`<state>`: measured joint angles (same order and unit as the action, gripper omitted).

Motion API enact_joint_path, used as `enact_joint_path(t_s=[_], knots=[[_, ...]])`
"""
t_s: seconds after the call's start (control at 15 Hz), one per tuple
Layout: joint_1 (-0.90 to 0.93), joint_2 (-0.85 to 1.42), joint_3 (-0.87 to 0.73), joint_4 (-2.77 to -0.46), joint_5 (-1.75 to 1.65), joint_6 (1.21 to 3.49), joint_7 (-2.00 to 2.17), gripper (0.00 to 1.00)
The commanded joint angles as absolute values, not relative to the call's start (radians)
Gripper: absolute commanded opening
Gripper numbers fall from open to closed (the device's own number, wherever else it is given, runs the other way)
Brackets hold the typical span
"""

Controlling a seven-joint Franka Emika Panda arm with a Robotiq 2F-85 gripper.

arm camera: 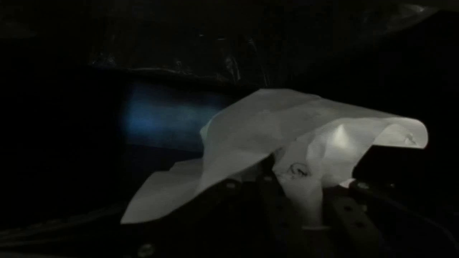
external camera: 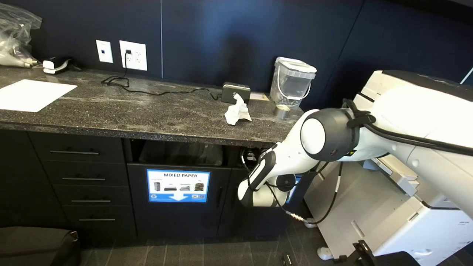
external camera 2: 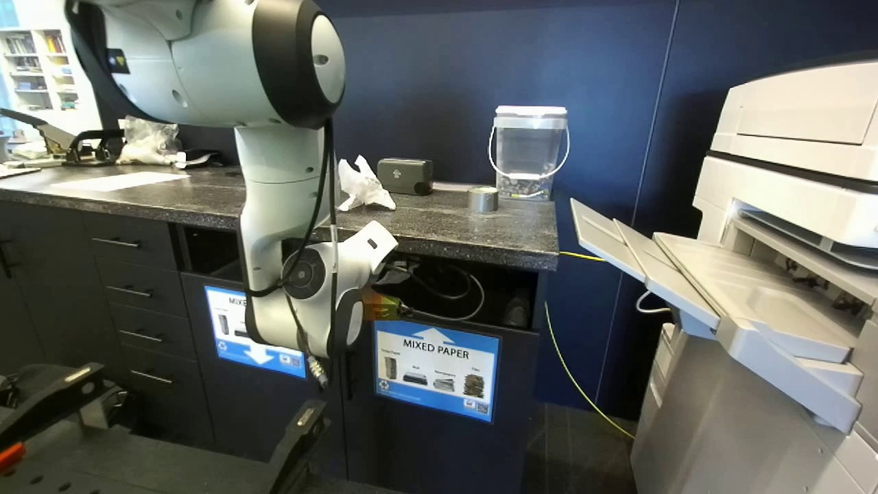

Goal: Put the tissues inside the rubbish bin.

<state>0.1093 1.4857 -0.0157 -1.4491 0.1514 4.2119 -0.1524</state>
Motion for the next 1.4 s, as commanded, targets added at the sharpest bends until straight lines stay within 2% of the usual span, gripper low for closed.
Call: enact_joint_path(t_s=[0.0, 0.07, 0.2, 0.27, 0.4, 0.47, 0.53, 0.8, 1.33], knots=[[0.176, 1.487, -0.087, -1.407, 0.221, 4.217, -0.075, 0.14], [0.118, 1.487, -0.010, -1.480, 0.190, 4.301, -0.126, 0.14], [0.189, 1.488, -0.100, -1.428, 0.238, 4.217, -0.049, 0.14], [0.127, 1.488, -0.017, -1.493, 0.200, 4.294, -0.106, 0.14], [0.177, 1.488, -0.077, -1.473, 0.232, 4.230, -0.057, 0.14], [0.132, 1.489, -0.021, -1.530, 0.187, 4.290, -0.093, 0.14], [0.157, 1.489, -0.054, -1.510, 0.190, 4.234, -0.059, 0.14], [0.134, 1.491, -0.012, -1.523, 0.191, 4.257, -0.087, 0.14], [0.187, 1.486, -0.041, -1.483, 0.254, 4.250, -0.005, 0.09]])
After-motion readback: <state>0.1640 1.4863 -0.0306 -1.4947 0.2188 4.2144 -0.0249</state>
